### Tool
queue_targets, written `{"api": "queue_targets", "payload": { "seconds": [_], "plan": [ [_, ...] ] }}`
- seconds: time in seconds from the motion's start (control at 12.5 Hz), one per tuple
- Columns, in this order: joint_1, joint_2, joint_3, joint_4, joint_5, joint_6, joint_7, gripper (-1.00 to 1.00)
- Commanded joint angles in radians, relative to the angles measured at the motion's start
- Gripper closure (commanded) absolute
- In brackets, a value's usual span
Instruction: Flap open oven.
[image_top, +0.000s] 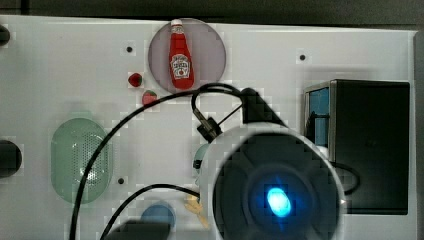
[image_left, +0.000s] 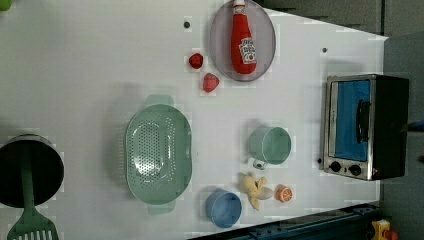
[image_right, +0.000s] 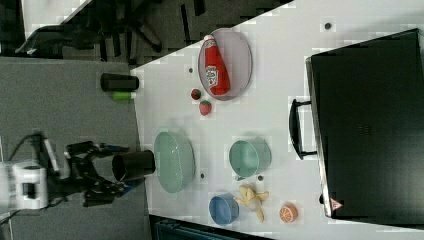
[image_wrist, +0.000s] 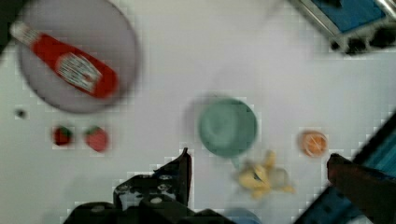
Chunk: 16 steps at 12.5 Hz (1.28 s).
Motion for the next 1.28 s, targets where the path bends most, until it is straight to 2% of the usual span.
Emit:
{"api": "queue_targets", "payload": {
  "seconds": [0.08,0.16,0.64,0.72,0.96,1.28],
  "plan": [
    [-0.019,0.024,-0.010,-0.002,0.007,0.014,-0.032,-1.00],
    [-0.020,0.024,-0.010,-0.002,0.007,0.013,-0.032,-0.90],
    [-0.023,0.025,-0.024,-0.017,0.006,0.013,-0.032,0.54],
    [-0.024,0.026,-0.031,-0.030,0.005,0.014,-0.032,0.65],
    [-0.024,0.037,-0.052,-0.081,-0.010,0.020,-0.081,0.65],
    [-0.027,0.040,-0.090,-0.180,-0.083,0.165,-0.326,0.65]
  ]
}}
